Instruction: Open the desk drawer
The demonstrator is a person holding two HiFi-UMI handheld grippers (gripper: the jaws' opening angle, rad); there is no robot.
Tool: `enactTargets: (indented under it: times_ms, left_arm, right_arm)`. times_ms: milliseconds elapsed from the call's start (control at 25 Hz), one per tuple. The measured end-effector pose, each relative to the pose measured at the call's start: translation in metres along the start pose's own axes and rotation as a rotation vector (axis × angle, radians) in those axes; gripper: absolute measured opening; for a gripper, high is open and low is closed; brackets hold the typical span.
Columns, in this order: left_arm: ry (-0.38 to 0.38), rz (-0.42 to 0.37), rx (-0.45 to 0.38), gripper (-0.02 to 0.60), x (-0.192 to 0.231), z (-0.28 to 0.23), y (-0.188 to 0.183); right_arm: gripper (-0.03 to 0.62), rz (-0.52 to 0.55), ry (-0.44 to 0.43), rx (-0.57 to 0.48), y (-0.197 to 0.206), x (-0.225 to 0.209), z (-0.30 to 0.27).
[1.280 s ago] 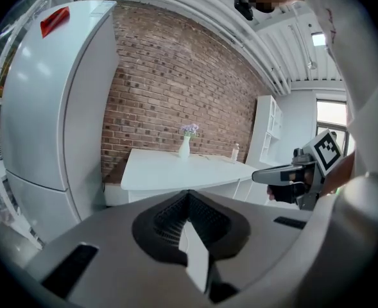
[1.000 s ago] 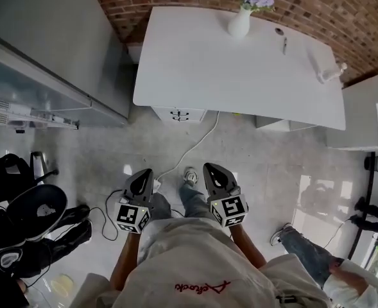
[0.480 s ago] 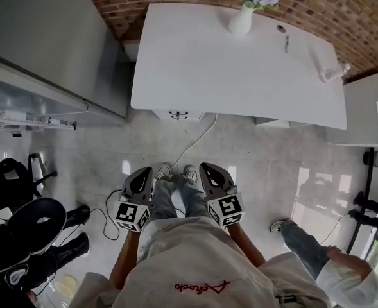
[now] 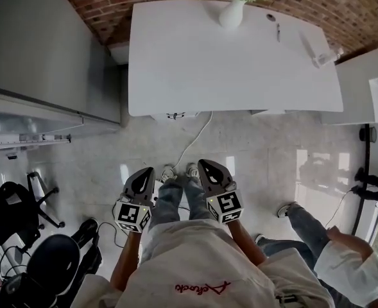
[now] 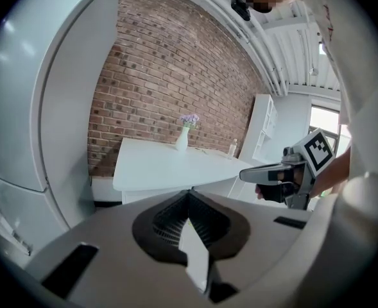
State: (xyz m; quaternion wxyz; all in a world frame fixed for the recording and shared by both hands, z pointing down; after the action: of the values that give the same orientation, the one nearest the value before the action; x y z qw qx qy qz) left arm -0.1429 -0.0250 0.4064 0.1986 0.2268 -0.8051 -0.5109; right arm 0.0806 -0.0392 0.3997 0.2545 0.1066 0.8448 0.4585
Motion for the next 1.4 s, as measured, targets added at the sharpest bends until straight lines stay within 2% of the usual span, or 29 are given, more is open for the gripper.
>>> enactTargets:
  times_ms: [280,640,1120,1400]
  left_arm:
    - [0.037,0.000,0.026,0.012,0.007,-0.004,0.014]
    - [0.007,0.036,0.049,0.012,0.002,0.002,0.053]
    - [0.005,0.087,0.079,0.012,-0.032,-0.016,0.109]
    - [-0.021,0.104,0.100,0.012,-0.031,-0.022,0.135]
  right_arm:
    - [0.018,-0.022,0.032,0.035,0.016,0.004,-0.006]
    - [0.018,-0.038,0.019,0.114,0.065,0.001,-0.019]
    - [0.018,-0.063,0.019,0.255,0.146,-0.026,-0.017]
    - [0.018,-0.099,0.023,0.276,0.175,-0.034,-0.025]
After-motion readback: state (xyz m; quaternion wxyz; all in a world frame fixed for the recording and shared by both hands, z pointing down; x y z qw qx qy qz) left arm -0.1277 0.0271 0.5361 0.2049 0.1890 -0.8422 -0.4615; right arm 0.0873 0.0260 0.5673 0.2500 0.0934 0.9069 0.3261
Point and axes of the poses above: the fingertips, and each gripper's own axes: z backward along the fingers, x to its left, y out of its underside, the point moved 7 cm from there along z, backward along the fingers, and after that the axes turned 10 degrees about -z, right-handed, at the moved point
